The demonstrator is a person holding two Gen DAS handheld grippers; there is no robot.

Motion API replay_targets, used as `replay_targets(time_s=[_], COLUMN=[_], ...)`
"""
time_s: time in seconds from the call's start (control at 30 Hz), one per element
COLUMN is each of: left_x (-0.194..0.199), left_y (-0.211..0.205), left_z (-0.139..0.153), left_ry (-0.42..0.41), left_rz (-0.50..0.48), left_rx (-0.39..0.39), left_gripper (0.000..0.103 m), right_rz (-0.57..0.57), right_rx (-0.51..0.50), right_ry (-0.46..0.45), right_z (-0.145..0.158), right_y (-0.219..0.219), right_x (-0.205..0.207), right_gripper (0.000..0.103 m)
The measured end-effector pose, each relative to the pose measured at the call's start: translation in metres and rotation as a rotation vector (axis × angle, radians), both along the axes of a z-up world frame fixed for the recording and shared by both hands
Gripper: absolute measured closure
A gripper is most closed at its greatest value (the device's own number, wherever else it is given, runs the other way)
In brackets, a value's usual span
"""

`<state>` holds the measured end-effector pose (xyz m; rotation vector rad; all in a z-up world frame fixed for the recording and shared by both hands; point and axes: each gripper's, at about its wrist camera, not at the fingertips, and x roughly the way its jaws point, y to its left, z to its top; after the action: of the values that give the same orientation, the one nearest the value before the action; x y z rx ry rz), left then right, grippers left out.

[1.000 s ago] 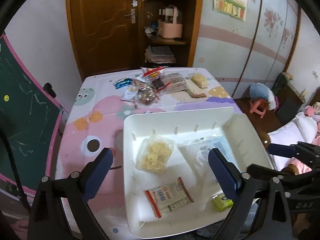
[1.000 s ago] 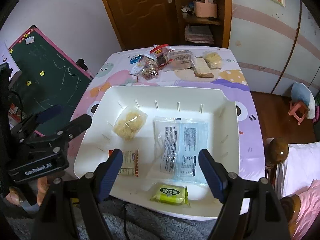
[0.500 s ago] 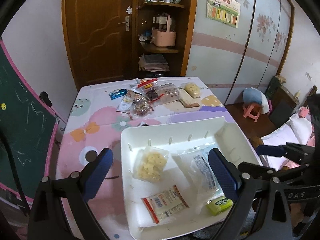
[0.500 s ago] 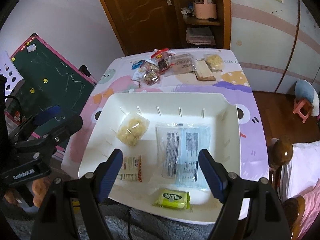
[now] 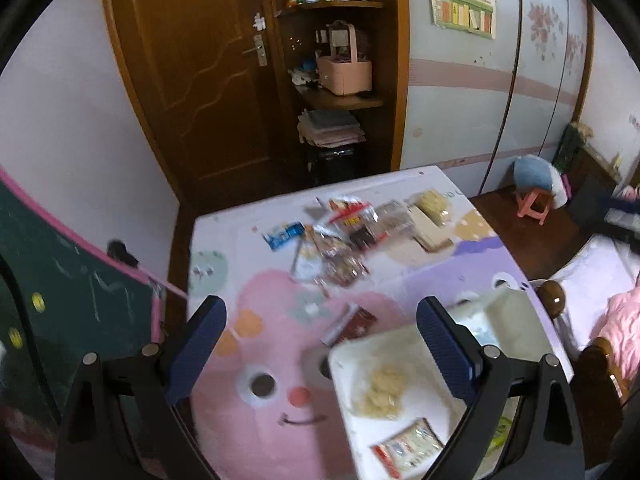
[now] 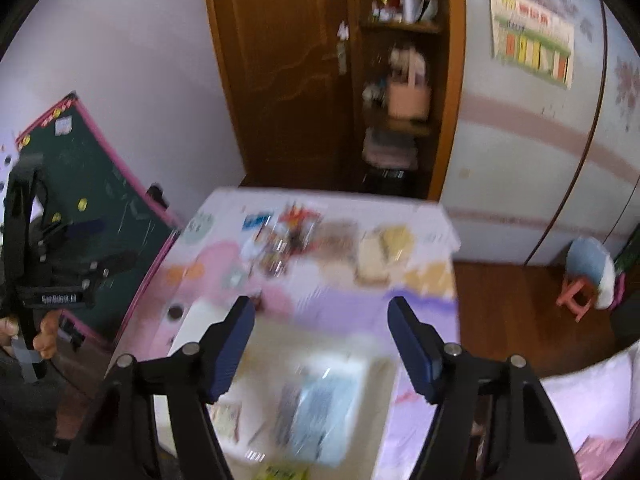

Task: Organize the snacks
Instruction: 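Move both grippers back over the remaining snacks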

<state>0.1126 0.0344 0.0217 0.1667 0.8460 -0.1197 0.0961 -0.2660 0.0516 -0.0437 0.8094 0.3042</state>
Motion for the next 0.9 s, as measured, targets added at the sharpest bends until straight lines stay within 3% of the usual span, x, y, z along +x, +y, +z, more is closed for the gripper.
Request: replay_targets(time_s=[0.2, 0.37, 0.47, 0.6, 0.8, 0.9], left_x=[0.051, 0.099, 0.13, 0.167, 0.188, 0.192], left_y=[-0.011, -0.024, -0.029, -0.031, -0.024, -0.018], left_z=[0.015, 0.0, -0.034, -0.1, -0.191, -0.22], left_ry=[0.005, 0.042, 0.116, 0.262, 0.435, 0.493], left_rz=[-0.059, -0.08, -0.085, -0.082, -0.081, -0.081], left_rx=[0.093, 0.153, 0.177, 0.166, 0.175, 0.163], left_gripper=[0.007, 0.007, 0.007, 0.007, 0.007, 0.007], right_rz=[0.006, 0.021, 0.064, 0.107, 0.145, 0.148], right_rx=[-0.053, -0.049, -0.035, -0.028, 0.036, 0.038], right_ry=[-0.017, 0.045, 0.112, 0.197, 0.318, 0.353], right_z=[0.028, 0.006, -0.029, -0.087, -0.162, -0.191], right_y=[0.003, 0.018, 0.035, 0.061, 0.091, 0.105], right_x=[0.074, 0.139, 0.172, 0.207, 0.242, 0.255], right_gripper=[0.034, 0.034, 0.034, 0.034, 0.037, 0.039])
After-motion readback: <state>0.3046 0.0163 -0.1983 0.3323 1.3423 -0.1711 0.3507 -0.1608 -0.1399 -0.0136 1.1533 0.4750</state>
